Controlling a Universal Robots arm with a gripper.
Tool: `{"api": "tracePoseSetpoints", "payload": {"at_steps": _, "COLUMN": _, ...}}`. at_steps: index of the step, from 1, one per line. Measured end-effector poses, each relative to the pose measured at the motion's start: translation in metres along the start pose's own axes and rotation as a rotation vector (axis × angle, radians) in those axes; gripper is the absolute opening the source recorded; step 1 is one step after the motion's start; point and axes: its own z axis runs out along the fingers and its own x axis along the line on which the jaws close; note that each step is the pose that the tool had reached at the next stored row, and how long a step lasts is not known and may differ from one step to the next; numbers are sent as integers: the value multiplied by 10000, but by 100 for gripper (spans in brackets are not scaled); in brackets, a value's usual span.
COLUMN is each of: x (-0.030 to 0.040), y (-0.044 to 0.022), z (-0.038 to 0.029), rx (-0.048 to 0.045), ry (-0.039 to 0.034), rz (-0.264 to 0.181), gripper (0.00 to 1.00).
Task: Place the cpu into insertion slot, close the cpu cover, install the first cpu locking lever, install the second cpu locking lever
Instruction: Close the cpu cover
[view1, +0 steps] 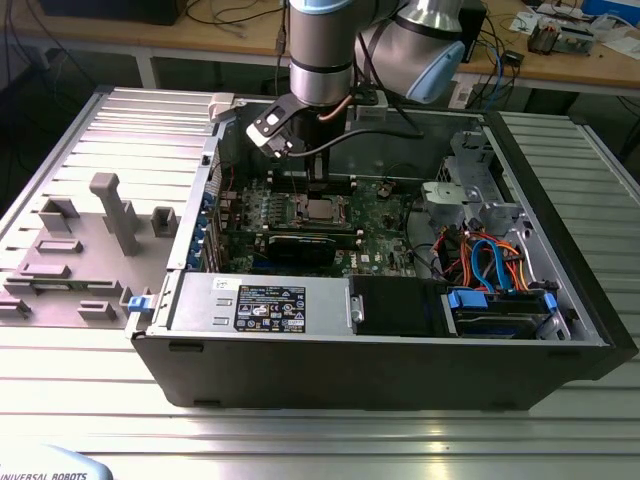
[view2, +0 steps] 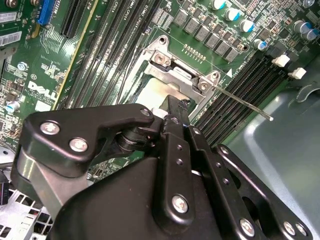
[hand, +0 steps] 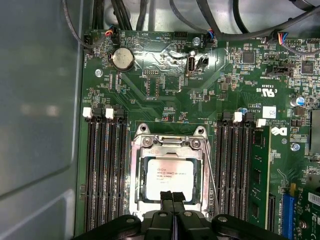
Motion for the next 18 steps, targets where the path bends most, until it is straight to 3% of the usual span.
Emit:
{"api": "tracePoseSetpoints", "payload": {"at_steps": 12, "x": 4, "y": -86, "z": 23, "rx": 0, "ry": 6, "rz": -2, "gripper": 11}}
{"api": "tracePoseSetpoints", "payload": {"at_steps": 18, "x": 6, "y": -135, "z": 104, "rx": -1, "ry": 9, "rz": -24, "gripper": 11}}
